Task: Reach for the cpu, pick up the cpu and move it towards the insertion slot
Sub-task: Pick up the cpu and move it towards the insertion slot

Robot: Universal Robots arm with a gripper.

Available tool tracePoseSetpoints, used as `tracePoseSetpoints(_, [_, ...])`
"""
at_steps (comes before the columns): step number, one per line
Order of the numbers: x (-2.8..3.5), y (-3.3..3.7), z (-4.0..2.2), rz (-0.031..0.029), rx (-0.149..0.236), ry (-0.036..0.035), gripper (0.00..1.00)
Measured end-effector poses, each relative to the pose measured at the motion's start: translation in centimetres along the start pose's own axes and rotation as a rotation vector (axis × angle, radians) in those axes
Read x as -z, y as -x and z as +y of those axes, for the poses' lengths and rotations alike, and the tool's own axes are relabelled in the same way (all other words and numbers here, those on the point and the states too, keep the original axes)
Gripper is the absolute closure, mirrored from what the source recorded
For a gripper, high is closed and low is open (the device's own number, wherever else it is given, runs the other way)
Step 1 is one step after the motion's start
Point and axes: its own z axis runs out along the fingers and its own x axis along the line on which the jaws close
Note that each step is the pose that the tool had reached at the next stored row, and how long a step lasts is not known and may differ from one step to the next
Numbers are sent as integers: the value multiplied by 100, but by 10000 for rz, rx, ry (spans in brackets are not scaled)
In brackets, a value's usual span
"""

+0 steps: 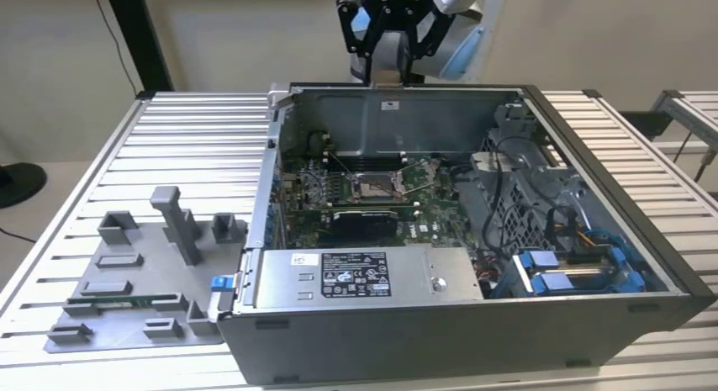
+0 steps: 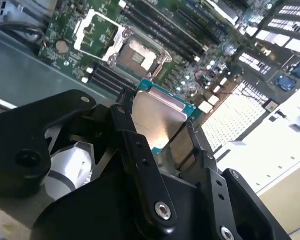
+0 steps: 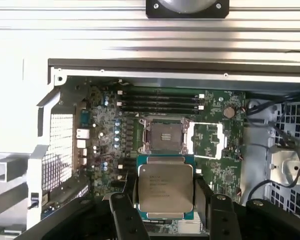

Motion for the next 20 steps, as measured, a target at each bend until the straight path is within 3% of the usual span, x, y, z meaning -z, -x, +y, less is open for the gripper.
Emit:
tracePoseSetpoints(10, [-24,-10,201,4,1,-1,100])
tracePoseSetpoints(17, [-35,-8,212,4,-2,-1,100])
tracePoseSetpoints(20, [-33,61,212,5,-1,-1,100])
